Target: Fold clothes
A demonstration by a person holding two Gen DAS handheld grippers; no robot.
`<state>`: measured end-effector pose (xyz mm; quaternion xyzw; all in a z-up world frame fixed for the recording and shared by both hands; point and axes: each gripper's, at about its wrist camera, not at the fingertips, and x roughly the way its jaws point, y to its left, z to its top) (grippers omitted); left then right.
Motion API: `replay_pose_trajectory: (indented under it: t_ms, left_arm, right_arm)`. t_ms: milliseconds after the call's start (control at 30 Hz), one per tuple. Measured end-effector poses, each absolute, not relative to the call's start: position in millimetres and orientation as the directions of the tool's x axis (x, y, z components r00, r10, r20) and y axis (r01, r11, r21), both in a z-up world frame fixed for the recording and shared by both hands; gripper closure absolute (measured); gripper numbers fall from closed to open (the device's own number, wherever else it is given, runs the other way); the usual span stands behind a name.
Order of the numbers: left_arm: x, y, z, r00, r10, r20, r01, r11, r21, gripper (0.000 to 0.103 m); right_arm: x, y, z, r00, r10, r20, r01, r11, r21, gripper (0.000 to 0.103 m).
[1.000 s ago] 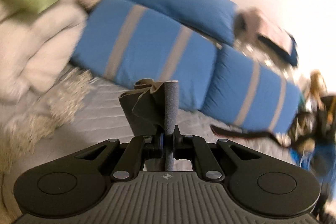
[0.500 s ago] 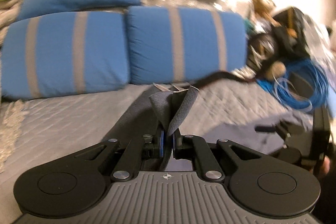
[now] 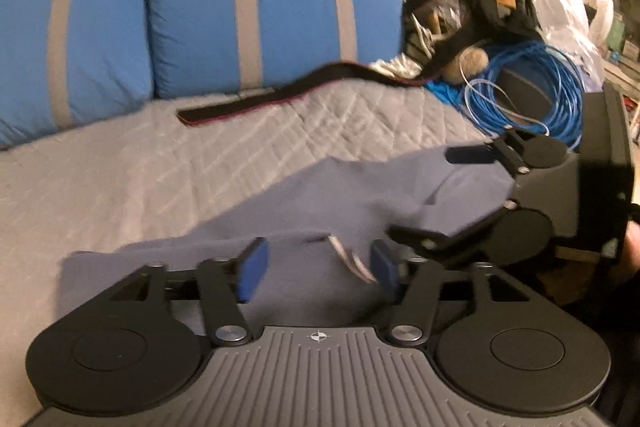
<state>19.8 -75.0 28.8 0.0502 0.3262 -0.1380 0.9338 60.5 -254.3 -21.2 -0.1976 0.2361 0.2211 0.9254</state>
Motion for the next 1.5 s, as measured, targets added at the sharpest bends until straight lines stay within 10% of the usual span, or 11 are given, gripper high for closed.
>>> replay_pose_trajectory:
  t_ms: [567, 933, 1233, 1500]
  left_arm:
    - [-43, -51, 8, 0.824, -0.009, -0.567, 0.234, 0.917, 0.325, 0.025]
    - [-40, -49, -3, 0.832, -0.028, -0.554, 0.239, 0.919, 0.312, 0.025]
    - [-37, -51, -4, 0.825, -0.040, -0.563, 0.255, 0.916, 0.310, 0.025]
    - [-36, -52, -4, 0.826, -0.044, -0.563, 0.256, 0.918, 0.304, 0.025]
  right_arm:
    - [-29, -176, -79, 0.833, 0.342, -0.434, -0.525, 0.246, -0.815, 0.000]
    - [-12, -160, -76, 0.852, 0.306, -0.425, -0.481, 0.137, -0.866, 0.005]
    - [2, -170, -36, 0.703, 0.395, -0.592, -0.684, 0.148, -0.714, 0.011]
    - [-13, -175, -59, 0.777, 0.352, -0.522, -0.560, 0.007, -0.829, 0.025]
